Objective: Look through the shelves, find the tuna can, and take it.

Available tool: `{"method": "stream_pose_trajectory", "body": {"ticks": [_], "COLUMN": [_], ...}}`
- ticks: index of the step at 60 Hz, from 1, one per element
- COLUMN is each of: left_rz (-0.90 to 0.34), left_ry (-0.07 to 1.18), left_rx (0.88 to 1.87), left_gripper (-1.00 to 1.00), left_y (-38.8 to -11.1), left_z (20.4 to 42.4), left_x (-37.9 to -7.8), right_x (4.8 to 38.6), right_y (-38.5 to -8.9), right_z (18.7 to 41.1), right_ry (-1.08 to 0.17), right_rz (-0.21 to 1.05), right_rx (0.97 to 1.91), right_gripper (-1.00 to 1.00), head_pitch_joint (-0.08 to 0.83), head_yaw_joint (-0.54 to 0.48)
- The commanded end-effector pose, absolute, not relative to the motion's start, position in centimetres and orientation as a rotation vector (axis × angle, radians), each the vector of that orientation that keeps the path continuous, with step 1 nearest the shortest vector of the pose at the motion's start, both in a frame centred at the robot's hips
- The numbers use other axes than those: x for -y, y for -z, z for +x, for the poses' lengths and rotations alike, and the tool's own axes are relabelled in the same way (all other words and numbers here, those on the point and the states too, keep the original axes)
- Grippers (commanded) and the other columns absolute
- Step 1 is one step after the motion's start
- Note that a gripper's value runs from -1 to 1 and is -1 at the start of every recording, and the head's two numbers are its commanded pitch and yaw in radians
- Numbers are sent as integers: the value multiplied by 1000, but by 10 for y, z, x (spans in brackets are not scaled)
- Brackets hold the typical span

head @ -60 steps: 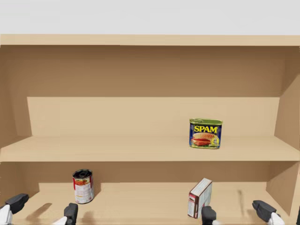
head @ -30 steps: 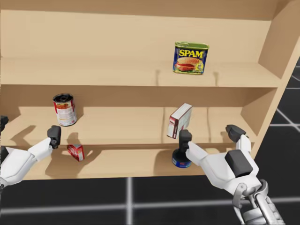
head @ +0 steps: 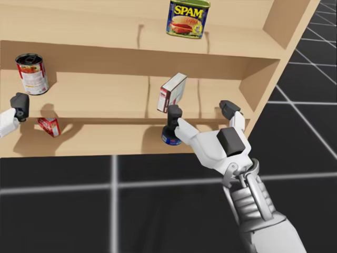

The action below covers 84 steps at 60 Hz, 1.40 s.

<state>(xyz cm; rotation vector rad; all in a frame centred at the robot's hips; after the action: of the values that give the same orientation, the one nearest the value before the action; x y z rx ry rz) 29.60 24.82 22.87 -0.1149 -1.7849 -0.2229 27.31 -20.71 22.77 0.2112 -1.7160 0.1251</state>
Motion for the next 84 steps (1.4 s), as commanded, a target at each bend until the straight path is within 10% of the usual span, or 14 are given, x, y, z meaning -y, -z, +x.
{"method": "stream_pose_trajectory", "body": {"ticks": [1,27,61,84], "left_rz": [-120,-125,-130,-130], "left_ry": [220,220,219,220], "left_rx": [1786,1782,1778,1778], "left_gripper": [-1000,-1000,-1000,-1000], "left_y": [-229,-228,-227,-227], "left_z": [295,296,295,295], "left_x": [-248,-247,-246,-247], "right_x": [200,182,189,174], "right_y": [-233,-190,-133,-109], "right_z": [260,217,333,373], "right_ry": [-95,-174,-119,-120], "right_rz": [245,226,148,174], "right_rx": [1696,1556,1446,1375], "right_gripper": [-1000,-1000,-1000,-1000], "head_pitch_joint": [583,579,585,588], "head_yaw_joint": [-222,-241,-243,-235]}}
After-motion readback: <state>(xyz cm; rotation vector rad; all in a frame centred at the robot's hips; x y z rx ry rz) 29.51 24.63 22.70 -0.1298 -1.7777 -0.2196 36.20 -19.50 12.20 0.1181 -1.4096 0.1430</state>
